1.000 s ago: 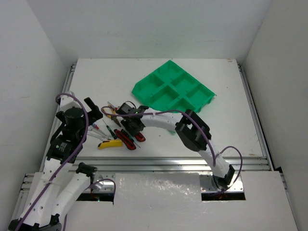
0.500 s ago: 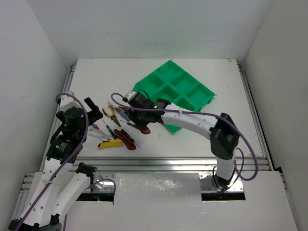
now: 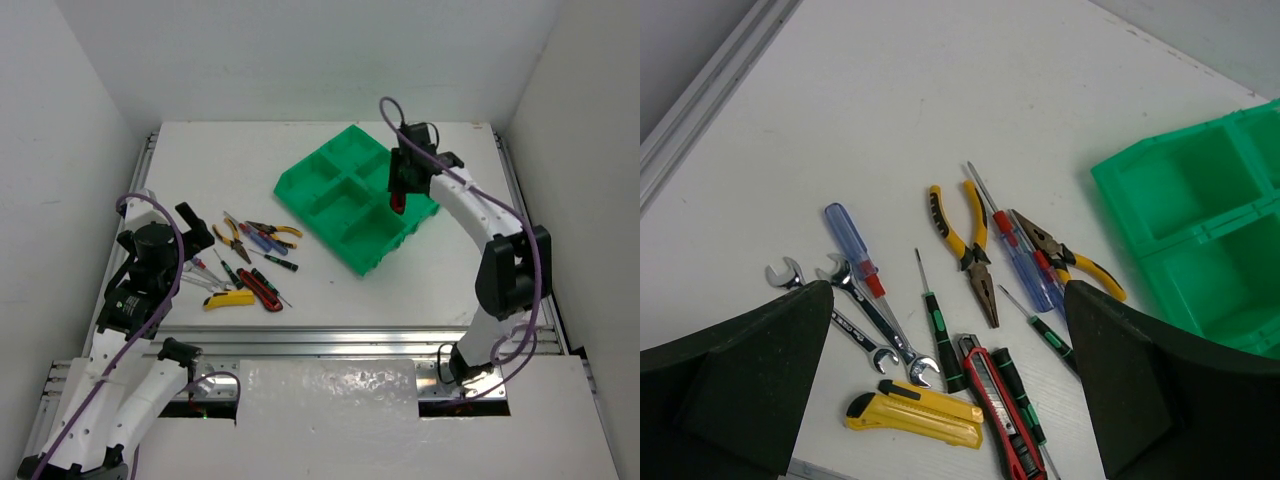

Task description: Sort the tools into containers

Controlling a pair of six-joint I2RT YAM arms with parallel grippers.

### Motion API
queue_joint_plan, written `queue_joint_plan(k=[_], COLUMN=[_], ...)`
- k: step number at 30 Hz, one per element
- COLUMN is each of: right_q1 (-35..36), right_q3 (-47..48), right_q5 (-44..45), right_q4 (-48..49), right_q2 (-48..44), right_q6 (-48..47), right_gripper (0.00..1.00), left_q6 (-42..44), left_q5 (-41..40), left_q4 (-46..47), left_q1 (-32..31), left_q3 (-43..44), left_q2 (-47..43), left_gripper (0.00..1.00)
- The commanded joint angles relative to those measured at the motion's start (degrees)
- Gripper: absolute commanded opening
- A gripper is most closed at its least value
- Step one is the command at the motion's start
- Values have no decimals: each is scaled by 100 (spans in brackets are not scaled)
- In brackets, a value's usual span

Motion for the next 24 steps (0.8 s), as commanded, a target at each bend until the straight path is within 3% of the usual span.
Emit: queue_joint_plan(k=[1,12,14,16,20,24], right_q1=[-373,-1043,-1043,-1043,-1043,-965], right_q3=[734,1009,1070,1220,1220,1150], right_q5=[39,-14,-5,21,-5,-433], right_q4=[-29,-171,-197,-390,-391,-374], right_q2=[482,1196,1258,1275,1021,618], right_q6=[148,368,307,306,280,262], right_gripper=[1,7,32,66,83,83], left_q6=[46,72,81,81,90,98], left_q5=[66,154,154,189,198,198], left_q4=[268,295,304,304,321,321], left_q1=[52,52,52,43,52,52], left_q3=[43,43,34,34,34,34], left_q2=[-4,75,66,58,57,75], left_gripper=[99,99,99,99,99,99])
